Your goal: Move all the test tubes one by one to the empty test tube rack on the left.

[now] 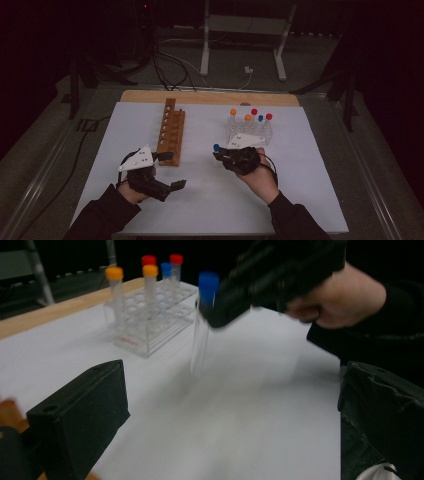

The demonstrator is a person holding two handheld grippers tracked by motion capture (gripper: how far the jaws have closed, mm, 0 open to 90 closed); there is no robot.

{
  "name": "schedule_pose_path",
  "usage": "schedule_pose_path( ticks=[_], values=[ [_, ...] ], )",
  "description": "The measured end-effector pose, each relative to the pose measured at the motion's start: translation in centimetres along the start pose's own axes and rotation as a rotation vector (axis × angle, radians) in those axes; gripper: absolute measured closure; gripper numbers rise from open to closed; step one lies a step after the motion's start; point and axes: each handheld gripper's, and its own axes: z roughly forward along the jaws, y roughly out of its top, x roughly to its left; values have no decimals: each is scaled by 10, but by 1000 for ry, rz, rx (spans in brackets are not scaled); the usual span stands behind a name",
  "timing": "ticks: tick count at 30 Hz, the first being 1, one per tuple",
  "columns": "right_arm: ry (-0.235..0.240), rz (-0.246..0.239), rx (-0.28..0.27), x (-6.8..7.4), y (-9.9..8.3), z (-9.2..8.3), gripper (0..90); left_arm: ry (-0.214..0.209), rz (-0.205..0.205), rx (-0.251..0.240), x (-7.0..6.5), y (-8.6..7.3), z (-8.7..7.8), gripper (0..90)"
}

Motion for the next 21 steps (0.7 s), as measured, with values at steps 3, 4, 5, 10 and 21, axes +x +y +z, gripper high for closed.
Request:
schedule_pose_path(
  ticks=[3, 4, 5, 10, 21],
  values=[
    [24, -7, 6, 8, -3, 1, 768, -16, 13, -5, -2, 7, 5, 17],
    [35, -13, 9, 12, -5, 2, 768, -20, 19, -7, -4, 10, 8, 17],
    [43, -16, 10, 15, -6, 3, 767, -29, 26, -7, -5, 12, 10, 20],
    [75, -21, 8, 24, -8, 3, 768, -48, 51, -20, -9, 21, 20, 72],
    [104, -34, -4, 33, -5, -2, 767, -44, 85, -16, -10, 32, 40, 248]
  ],
)
